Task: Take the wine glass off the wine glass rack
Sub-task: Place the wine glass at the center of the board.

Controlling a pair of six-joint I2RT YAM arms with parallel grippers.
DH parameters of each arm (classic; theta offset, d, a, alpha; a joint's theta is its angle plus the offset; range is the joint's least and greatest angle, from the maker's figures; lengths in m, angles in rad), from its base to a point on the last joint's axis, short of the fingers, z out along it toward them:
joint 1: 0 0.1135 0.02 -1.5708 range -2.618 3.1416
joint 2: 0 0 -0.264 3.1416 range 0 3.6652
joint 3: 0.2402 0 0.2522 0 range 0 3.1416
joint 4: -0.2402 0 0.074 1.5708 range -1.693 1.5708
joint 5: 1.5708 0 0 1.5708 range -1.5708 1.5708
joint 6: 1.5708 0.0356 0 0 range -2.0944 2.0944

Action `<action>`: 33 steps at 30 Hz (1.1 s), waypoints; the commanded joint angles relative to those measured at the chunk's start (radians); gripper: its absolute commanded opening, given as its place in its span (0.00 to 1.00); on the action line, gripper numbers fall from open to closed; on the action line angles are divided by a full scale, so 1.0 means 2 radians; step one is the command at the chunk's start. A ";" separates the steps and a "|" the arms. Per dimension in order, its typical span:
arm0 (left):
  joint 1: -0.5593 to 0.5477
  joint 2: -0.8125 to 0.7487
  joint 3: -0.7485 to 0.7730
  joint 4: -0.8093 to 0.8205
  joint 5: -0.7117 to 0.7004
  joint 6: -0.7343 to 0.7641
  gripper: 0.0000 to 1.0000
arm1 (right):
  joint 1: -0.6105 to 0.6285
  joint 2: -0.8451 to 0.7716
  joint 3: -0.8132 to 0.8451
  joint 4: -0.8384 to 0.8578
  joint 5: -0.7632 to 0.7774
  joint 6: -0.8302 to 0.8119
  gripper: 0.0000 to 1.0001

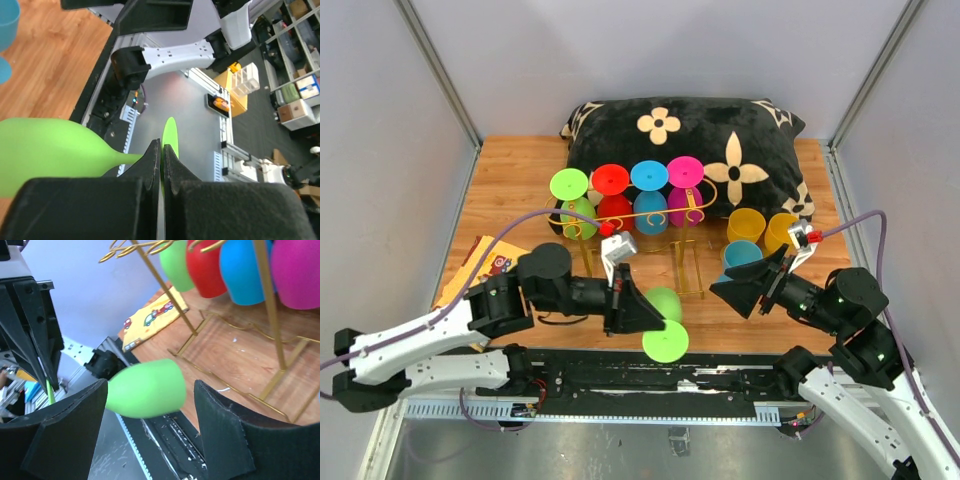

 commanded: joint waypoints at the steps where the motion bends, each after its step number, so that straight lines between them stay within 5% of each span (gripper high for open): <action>1: -0.044 0.025 0.007 0.091 -0.090 0.041 0.01 | 0.007 0.007 0.013 0.039 -0.074 0.004 0.70; 11: -0.049 0.074 0.009 0.136 -0.099 0.059 0.01 | 0.007 0.022 0.020 0.049 -0.176 0.004 0.66; 19: -0.051 0.059 -0.030 0.212 -0.128 0.038 0.01 | 0.006 0.047 0.017 0.041 -0.207 0.001 0.52; 33: -0.051 0.041 -0.043 0.215 -0.138 0.032 0.01 | 0.007 0.039 0.019 0.061 -0.219 0.015 0.11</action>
